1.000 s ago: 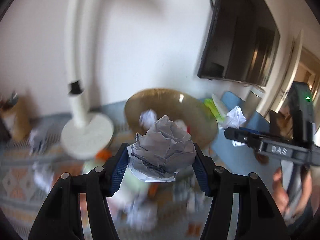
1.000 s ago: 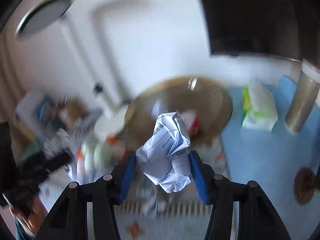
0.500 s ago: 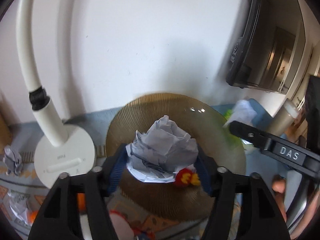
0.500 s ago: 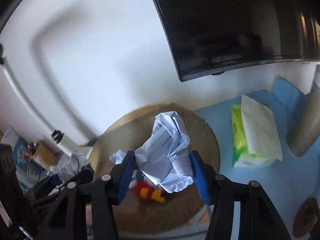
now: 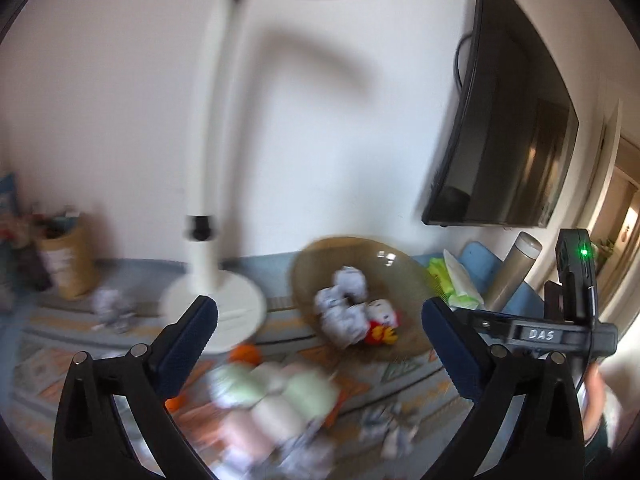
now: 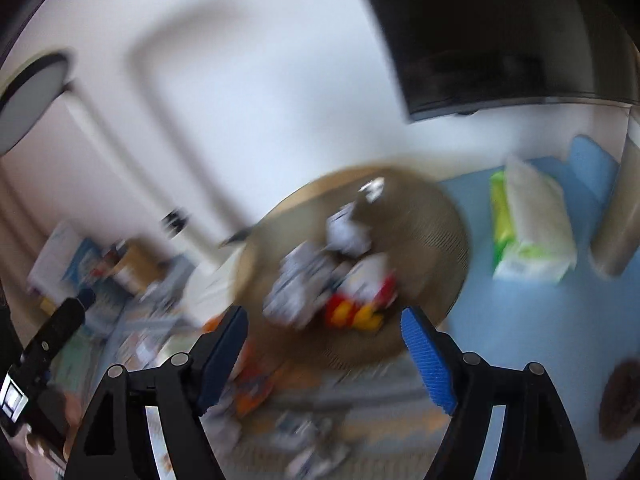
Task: Organize objects
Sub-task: 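Carry paper balls to the amber bowl and open both grippers, then grasp crumpled paper ball near pen holder with left gripper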
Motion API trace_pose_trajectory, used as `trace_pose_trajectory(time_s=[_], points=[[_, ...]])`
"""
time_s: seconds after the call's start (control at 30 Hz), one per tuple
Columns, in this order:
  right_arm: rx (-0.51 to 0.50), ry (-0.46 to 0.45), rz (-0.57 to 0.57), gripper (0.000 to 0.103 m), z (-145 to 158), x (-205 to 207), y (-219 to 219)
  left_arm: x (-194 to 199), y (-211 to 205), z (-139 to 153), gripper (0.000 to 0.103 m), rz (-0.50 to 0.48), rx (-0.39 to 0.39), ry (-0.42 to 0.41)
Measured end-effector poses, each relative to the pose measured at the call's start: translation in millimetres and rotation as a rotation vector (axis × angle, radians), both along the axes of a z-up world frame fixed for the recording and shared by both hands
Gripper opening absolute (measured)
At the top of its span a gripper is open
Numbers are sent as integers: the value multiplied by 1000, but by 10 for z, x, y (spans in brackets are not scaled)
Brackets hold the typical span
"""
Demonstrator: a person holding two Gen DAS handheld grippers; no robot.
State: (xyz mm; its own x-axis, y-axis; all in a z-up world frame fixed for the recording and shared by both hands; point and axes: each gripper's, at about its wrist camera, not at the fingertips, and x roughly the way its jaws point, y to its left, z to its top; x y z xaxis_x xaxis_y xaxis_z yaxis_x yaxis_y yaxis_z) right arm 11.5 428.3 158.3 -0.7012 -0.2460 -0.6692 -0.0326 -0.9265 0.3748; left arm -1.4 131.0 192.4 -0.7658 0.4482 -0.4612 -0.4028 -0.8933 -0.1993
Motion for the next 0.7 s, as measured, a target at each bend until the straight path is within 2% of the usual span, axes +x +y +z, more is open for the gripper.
trace_pose_trajectory(time_s=[0.07,0.2,0.27,0.33,0.47,0.57,0.63,0.7], points=[[-13,10,34,80,33,183,-195,265,-300,14,102,59,-18,22],[11,57,41,94,-55,510,-565,602,-895,-194,102,207,-59,27],[45,84,17,100,-190,614,-692,618,-1197,-468,102,295,-91,-8],[116,116,-16,101,-419,687,-847,543,-1357,-761,102,358,-146,-58],[206,112,-13,101,-853,666,-1039,328,-1446,-1451,102,370,-227,-181],[208,94,26,101,-1039,664,-1140,260,-1455,-1581,102,377,-230,-206],[254,120,24,101,-1008,688,-1191,265,-1473,-1561,102,375,-213,-174],[262,122,18,103,-1026,700,-1199,262,-1497,-1609,102,373,-209,-208]])
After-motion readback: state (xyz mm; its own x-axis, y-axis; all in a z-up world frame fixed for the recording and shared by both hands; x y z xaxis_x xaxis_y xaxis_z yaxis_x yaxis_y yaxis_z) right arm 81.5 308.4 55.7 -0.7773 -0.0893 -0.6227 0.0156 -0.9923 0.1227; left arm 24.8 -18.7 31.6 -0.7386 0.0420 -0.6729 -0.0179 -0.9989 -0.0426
